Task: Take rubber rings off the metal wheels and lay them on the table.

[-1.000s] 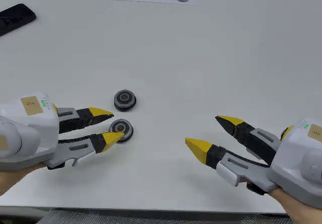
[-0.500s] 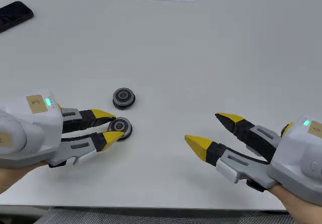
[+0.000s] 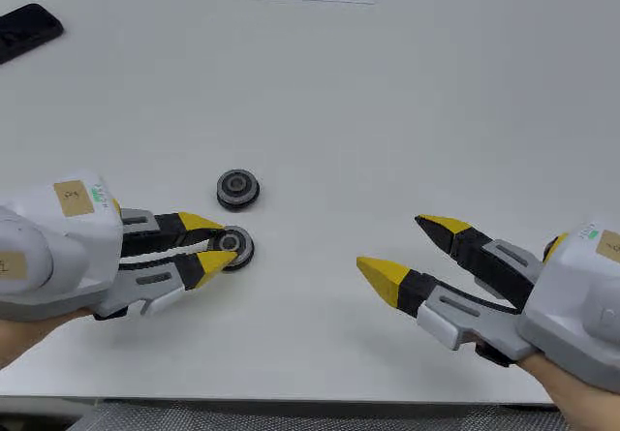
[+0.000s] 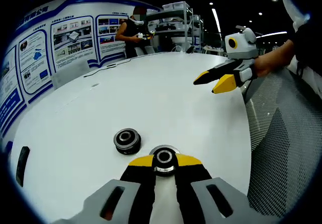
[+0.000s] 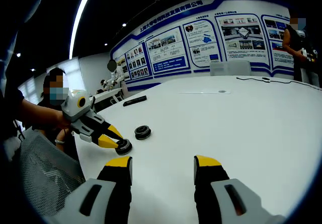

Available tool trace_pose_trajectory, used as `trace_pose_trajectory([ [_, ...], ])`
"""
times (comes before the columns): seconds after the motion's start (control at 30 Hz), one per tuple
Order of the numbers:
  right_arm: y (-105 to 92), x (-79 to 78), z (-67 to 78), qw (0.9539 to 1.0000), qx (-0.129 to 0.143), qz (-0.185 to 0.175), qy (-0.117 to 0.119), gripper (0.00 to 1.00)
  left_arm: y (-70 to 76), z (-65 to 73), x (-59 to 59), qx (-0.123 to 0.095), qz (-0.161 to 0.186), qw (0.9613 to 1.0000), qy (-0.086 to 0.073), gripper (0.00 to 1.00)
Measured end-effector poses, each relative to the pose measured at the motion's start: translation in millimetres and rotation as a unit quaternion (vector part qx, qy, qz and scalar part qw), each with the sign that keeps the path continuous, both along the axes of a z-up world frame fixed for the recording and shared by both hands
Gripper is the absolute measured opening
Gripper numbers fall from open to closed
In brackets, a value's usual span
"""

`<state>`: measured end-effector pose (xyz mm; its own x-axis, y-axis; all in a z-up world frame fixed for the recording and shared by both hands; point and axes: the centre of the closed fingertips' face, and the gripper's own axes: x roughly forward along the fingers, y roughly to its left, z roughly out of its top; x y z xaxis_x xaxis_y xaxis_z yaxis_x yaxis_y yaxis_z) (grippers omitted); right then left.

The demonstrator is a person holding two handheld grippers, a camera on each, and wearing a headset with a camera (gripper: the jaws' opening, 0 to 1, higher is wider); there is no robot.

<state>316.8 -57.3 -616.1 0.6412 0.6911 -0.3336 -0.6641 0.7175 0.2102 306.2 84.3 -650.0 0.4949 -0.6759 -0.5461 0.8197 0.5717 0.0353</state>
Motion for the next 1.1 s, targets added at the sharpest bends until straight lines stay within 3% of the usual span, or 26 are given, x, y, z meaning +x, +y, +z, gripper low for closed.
trace_pose_trajectory([
  [0.23, -0.5, 0.7, 0.7, 1.0, 0.003, -0.002, 0.0, 0.5, -1.8, 1.1, 0.7, 0.022, -0.015, 0.9996, -0.006, 0.14],
  [0.5, 0.6, 0.0, 1.5, 1.0, 0.005, -0.001, 0.001, 0.5, -1.5, 0.0, 0.9, 0.04, -0.018, 0.999, 0.004, 0.13],
  [0.57, 0.6, -1.3, 0.9, 0.9995, 0.02, -0.01, 0.022, 0.44, -1.0, -0.2, 0.8, 0.039, -0.019, 0.999, 0.008, 0.13],
  [0.6, 1.5, -0.4, 4.1, 0.9985, 0.041, -0.019, 0.03, 0.43, -0.8, -0.2, 0.4, 0.043, -0.021, 0.9988, 0.009, 0.12],
  [0.67, 0.8, 1.4, 7.3, 0.9971, 0.058, -0.033, 0.037, 0.43, -0.7, -0.4, -0.4, 0.053, -0.029, 0.9981, 0.013, 0.12],
  [0.87, 32.1, -0.3, 17.4, 0.9892, 0.121, -0.01, 0.083, 0.42, -0.3, -2.0, -0.3, 0.067, -0.038, 0.9969, 0.015, 0.12],
  [1.1, 67.8, 3.3, 12.3, 0.9859, 0.13, 0.02, 0.103, 0.42, -0.8, -2.3, -0.3, 0.065, -0.035, 0.9971, 0.018, 0.12],
])
